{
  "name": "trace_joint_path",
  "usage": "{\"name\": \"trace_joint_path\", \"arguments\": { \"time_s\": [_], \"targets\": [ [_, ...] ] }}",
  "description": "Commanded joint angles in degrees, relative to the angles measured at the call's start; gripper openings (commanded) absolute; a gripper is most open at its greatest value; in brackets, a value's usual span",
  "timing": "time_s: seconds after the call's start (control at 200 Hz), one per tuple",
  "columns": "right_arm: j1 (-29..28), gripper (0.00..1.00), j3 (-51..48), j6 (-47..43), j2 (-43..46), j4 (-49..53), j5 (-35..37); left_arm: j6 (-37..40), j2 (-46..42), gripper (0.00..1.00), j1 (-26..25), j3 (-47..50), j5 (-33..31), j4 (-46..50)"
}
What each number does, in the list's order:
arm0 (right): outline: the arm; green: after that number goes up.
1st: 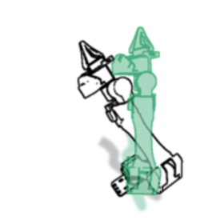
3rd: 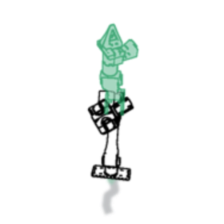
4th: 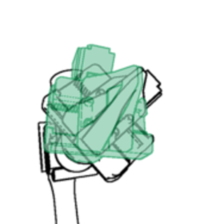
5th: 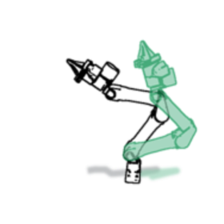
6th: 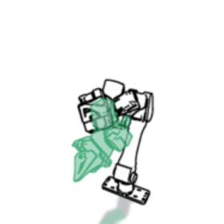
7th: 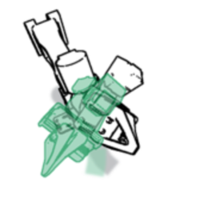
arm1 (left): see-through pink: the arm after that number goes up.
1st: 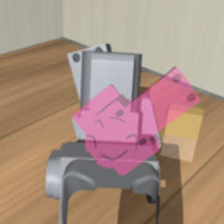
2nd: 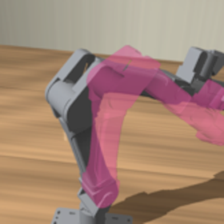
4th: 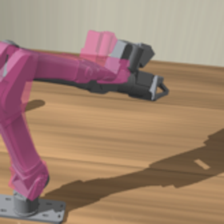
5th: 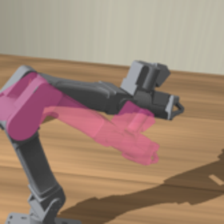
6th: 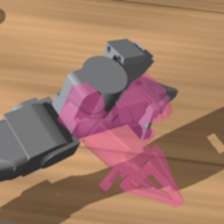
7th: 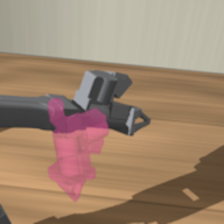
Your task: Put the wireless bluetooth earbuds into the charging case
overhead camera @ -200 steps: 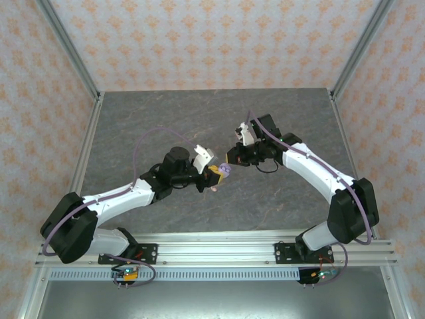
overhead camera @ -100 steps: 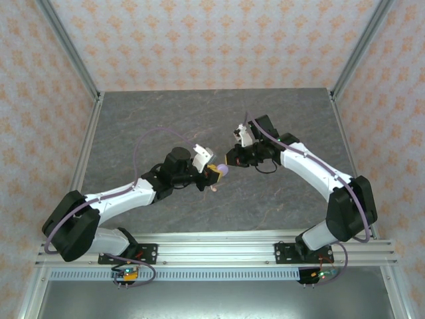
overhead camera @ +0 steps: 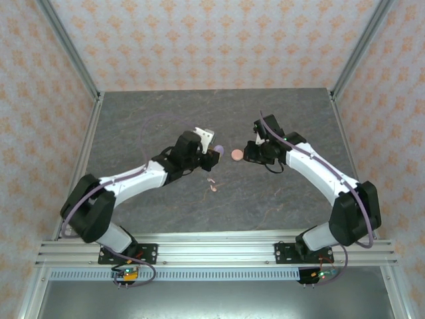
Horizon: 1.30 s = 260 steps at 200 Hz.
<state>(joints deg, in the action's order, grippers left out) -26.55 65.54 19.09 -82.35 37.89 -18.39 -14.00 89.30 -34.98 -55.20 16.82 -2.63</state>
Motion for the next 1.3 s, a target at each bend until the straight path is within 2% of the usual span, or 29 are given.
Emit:
{"name": "trace_joint_path", "arguments": {
  "time_s": [0.0,0.12,0.696,1.001,1.296],
  "targets": [
    [0.2,0.25,-1.6,1.0,2.5,2.0,4.9,-8.2,6.5,0.18,2.4,-9.1,-2.3,11.5],
    [0.1,0.27,-3.4,1.3,3.8,1.6,6.3,-10.1,15.4,0.18,3.9,-19.6,0.1,18.8],
    [0.1,0.30,-10.8,3.8,8.3,-2.4,3.7,-10.1,43.6,0.17,7.9,-56.9,7.7,33.2],
    [0.2,0.30,-12.0,4.4,9.1,-2.9,3.0,-9.8,53.3,0.17,10.1,-69.1,9.7,37.7],
    [0.1,0.31,-12.3,4.8,9.5,-2.4,3.0,-10.7,59.0,0.17,11.3,-75.3,9.5,40.2]
  ]
}}
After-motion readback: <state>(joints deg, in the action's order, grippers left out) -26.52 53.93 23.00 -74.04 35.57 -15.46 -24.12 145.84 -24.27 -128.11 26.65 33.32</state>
